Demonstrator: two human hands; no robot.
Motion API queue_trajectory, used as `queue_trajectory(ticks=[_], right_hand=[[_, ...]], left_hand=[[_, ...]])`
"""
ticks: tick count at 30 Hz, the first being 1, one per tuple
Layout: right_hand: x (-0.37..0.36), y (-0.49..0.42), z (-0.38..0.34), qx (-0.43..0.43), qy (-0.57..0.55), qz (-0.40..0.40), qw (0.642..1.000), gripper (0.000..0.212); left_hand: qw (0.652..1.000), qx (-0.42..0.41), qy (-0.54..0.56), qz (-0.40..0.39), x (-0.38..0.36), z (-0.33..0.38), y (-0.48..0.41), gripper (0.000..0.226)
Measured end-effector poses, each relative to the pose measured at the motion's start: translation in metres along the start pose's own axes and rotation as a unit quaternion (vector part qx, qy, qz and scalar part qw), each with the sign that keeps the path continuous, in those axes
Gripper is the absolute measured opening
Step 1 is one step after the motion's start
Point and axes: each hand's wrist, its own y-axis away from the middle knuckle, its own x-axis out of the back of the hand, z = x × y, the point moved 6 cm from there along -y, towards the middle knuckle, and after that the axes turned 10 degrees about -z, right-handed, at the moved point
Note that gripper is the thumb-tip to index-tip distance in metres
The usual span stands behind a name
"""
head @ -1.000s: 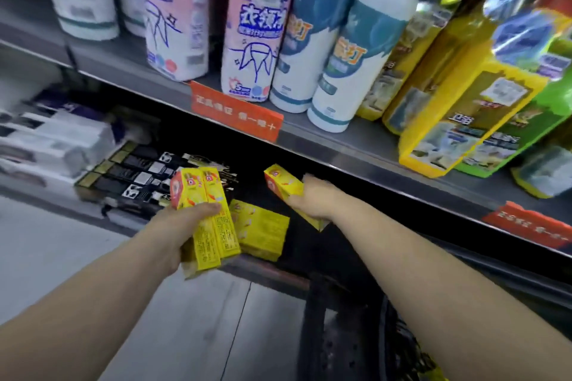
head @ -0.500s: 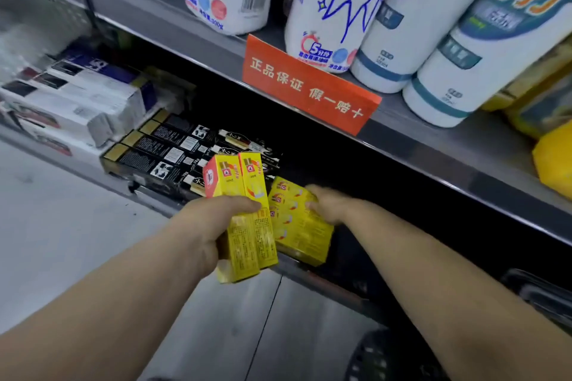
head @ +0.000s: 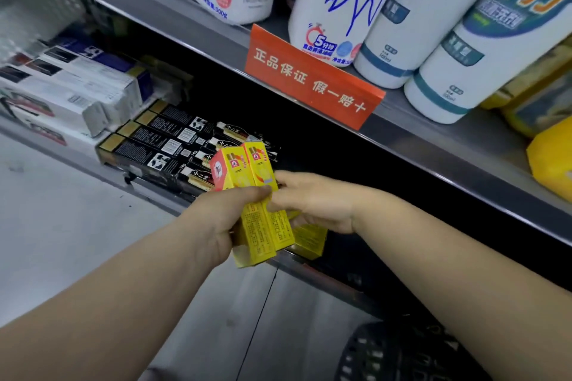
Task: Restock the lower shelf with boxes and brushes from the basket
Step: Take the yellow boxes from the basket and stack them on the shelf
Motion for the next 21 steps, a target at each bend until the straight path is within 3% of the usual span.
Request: queue_trajectory(ticks=[4,8,11,15,18,21], right_hand=[[0.003,0.012,0.006,0.038,-0.018,0.058,0.997,0.048],[0.011,0.014,0.021,0.036,-0.062,0.075,0.995,0.038],[0.046,0.011,0.034,-0.015,0.031,0.202,0.979,0.033],[0.104,0.007,0.046,-0.086,0.214,0.36,0.904,0.033],[0.127,-0.005,0.067,-0.134,0.24,0.358,0.892,0.037],[0.135,-0.027,0.092,-0.186,0.283,0.32,0.885,0.041]], left_hand=[[0.999,-0.003,0.011,-0.032,-0.007,-0.002,-0.001,0.021],[1.0,-0.01,0.004,-0.014,-0.005,-0.004,0.0,0.022],[0.999,-0.019,0.021,0.041,0.003,-0.002,-0.002,0.014],[0.995,-0.006,0.045,0.084,0.01,0.0,-0.004,0.023],[0.996,-0.002,0.046,0.081,0.011,-0.002,-0.007,0.023],[0.995,-0.012,0.03,0.097,0.014,-0.001,-0.009,0.051]])
